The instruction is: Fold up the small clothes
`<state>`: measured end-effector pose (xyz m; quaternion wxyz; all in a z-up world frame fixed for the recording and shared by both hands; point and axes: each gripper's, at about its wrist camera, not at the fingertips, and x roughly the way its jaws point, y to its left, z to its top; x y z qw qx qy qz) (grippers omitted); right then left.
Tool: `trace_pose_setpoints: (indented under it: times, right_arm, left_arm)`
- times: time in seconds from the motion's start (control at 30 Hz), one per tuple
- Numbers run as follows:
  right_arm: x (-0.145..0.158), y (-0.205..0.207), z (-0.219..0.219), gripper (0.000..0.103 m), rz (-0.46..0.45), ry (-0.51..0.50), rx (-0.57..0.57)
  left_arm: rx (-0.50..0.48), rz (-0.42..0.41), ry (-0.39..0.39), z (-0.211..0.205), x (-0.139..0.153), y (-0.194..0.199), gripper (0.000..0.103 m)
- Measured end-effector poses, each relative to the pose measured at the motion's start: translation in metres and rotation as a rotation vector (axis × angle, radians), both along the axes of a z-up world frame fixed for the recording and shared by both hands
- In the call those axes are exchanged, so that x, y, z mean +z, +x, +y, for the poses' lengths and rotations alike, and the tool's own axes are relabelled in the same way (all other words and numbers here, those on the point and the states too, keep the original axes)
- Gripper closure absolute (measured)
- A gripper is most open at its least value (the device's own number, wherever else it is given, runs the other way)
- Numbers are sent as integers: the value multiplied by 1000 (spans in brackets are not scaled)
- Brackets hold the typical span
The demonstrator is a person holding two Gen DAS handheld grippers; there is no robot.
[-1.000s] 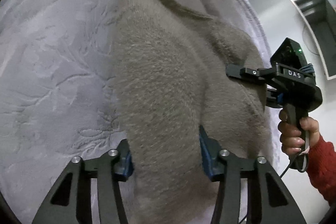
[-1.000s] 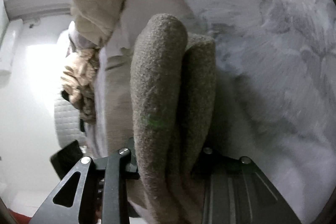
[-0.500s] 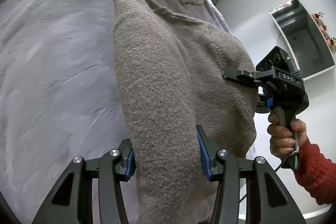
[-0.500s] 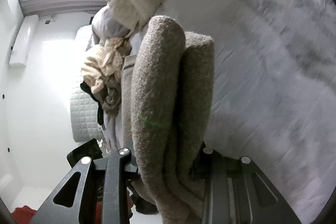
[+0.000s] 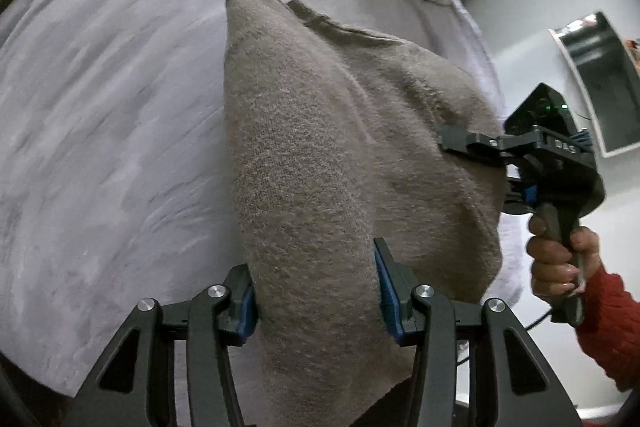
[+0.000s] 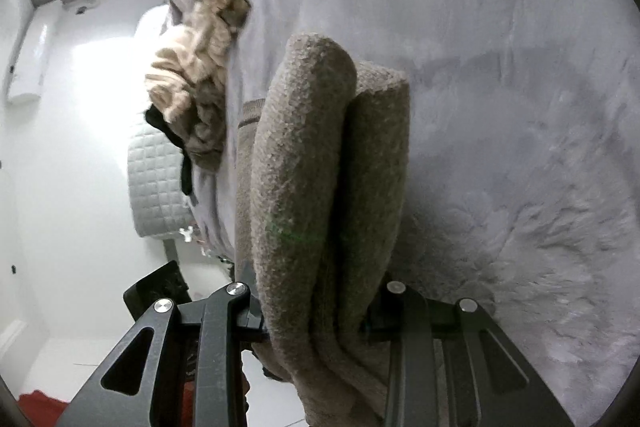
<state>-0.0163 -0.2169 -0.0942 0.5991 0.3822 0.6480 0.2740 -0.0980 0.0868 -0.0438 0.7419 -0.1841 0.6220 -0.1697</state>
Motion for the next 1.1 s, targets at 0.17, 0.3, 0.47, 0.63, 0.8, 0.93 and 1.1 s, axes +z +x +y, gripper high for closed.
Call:
trace_pose_setpoints:
  times: [0.17,0.3,0.47,0.63,0.8,0.93,1.1]
  right_arm:
    - [-27,0,3,67,44,-110,1]
    - [-13,-4,-8,35,-2,-377,37]
    - [21,-24,-25,34,-38,-486,10]
    - [37,-69,-25,34,-25,-373,12]
    - [27,-104,-3,36,-2,-304,52]
    - [22,-108,14,94,-15,-389,69]
    - [16,-123,17,95,-102,-623,122]
  left_arm:
    - [53,45,96,11,-27,-5,43]
    - [87,46,118,13,-22,-5,34]
    - [107,24,209,21,-6,-17,6]
    - [126,-11,262,42,6,-34,1]
    - [125,-21,331,51,11,-45,1]
    - [120,-37,349,44,17,-46,1]
    - [135,17,383,40,8,-53,1]
